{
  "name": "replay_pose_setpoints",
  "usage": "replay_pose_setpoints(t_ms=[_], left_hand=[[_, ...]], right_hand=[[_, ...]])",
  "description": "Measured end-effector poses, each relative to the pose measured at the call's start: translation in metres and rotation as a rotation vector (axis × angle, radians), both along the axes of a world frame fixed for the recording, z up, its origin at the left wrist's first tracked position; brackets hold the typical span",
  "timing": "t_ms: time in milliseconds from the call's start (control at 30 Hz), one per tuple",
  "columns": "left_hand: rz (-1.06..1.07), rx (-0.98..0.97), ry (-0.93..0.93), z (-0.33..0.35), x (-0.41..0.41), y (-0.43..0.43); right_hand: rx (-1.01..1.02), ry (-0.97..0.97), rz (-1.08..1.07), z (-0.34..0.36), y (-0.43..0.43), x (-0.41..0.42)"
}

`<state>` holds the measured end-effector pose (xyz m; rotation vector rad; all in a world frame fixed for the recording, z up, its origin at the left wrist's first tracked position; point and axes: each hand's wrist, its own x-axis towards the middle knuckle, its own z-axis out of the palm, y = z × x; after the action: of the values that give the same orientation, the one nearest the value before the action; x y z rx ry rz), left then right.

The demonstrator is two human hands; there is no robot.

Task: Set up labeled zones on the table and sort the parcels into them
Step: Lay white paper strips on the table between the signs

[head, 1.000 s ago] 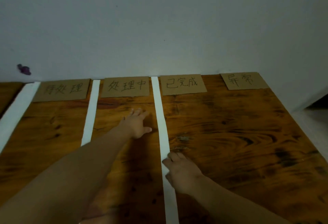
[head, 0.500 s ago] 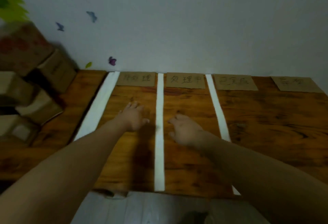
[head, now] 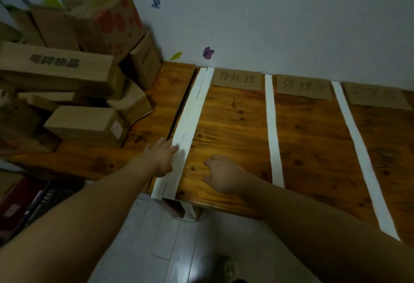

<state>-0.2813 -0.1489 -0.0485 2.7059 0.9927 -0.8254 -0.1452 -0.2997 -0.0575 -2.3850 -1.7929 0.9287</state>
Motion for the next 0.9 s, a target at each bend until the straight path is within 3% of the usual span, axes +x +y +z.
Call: replay_pose_setpoints(t_ms=[233, 367, 533, 633, 767, 900], left_hand=[[-0.079, -0.075, 0.061, -0.030, -0.029, 0.019], [-0.177, -0.078, 0.007, -0.042, -0.044, 0.029], [-0.236, -0.086, -0.066, -0.051, -0.049, 0.037], [-0.226, -0.096, -0.087, -0.056, -0.049, 0.038], [-0.210, -0.093, -0.139, -0.058, -0.047, 0.034], [-0.209, -0.046, -0.343, -0.047, -0.040, 0.017]], right_hand=[[0.040, -0.042, 0.209, -0.034, 0.028, -0.066], [-0.128, -0.184, 0.296, -0.050, 0.028, -0.089], [-0.042, -0.197, -0.098, -0.050, 0.016, -0.107], [-0.090, -0.207, -0.298, -0.049, 0.007, -0.118], [-0.117, -0.266, -0.314, -0.048, -0.004, -0.125], [-0.027, -0.254, -0.351, -0.034, -0.015, -0.122]])
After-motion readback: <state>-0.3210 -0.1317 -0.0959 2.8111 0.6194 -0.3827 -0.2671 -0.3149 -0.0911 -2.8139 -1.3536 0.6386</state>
